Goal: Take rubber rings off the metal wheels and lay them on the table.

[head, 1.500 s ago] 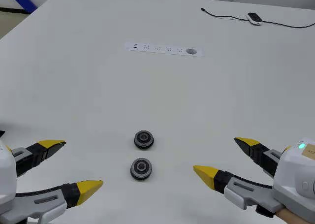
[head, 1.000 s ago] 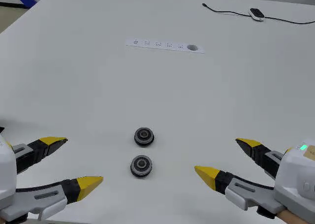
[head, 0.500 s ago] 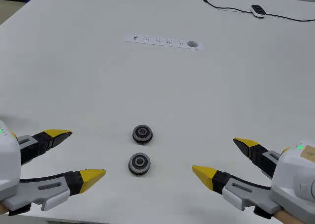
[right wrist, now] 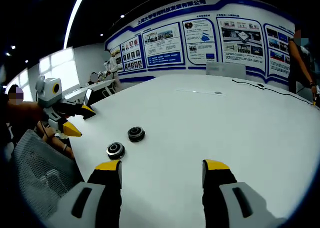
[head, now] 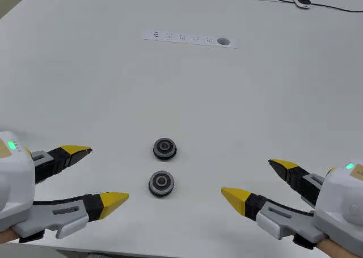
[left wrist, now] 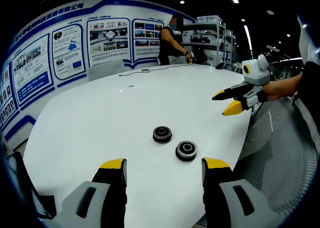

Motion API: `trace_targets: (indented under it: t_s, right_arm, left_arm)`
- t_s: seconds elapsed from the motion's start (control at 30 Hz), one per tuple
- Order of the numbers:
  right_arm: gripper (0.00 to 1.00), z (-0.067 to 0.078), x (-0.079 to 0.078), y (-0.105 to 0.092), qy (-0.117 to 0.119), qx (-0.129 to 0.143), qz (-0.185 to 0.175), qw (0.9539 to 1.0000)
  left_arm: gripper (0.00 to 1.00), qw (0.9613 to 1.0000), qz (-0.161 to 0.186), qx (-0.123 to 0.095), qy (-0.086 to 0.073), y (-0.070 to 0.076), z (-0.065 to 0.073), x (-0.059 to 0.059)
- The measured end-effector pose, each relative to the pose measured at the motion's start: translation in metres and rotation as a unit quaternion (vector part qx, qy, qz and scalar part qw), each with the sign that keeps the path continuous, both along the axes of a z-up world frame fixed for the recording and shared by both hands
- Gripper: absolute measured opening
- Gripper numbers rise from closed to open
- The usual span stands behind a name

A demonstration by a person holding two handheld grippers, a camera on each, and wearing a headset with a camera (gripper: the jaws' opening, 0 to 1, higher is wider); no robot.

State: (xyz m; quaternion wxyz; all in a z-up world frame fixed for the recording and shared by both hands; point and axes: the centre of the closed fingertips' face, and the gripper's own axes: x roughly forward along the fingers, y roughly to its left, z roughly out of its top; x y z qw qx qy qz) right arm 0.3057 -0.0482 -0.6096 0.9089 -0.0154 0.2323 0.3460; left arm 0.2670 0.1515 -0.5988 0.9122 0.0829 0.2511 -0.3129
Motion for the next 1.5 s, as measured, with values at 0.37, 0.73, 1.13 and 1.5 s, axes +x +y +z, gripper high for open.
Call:
trace_targets:
  t_s: [0.37, 0.73, 1.13, 1.5]
  right_arm:
    - [0.6, -0.004, -0.002, 0.007, 0.027, 0.04, -0.003, 0.9988]
    - [0.54, -0.008, -0.006, 0.009, 0.041, 0.053, -0.006, 0.9977]
    - [0.49, -0.011, -0.009, 0.014, 0.05, 0.06, 0.0, 0.997]
    - [0.45, -0.012, -0.01, 0.017, 0.054, 0.063, 0.0, 0.9965]
  left_arm:
    - [0.51, 0.9986, -0.047, 0.026, -0.004, -0.028, -0.004, 0.015]
    - [0.39, 0.9944, -0.093, 0.05, 0.007, -0.056, -0.022, 0.022]
    - [0.26, 0.9923, -0.114, 0.043, 0.025, -0.072, -0.031, 0.023]
    - [0.19, 0.9885, -0.132, 0.064, 0.037, -0.075, -0.043, 0.02]
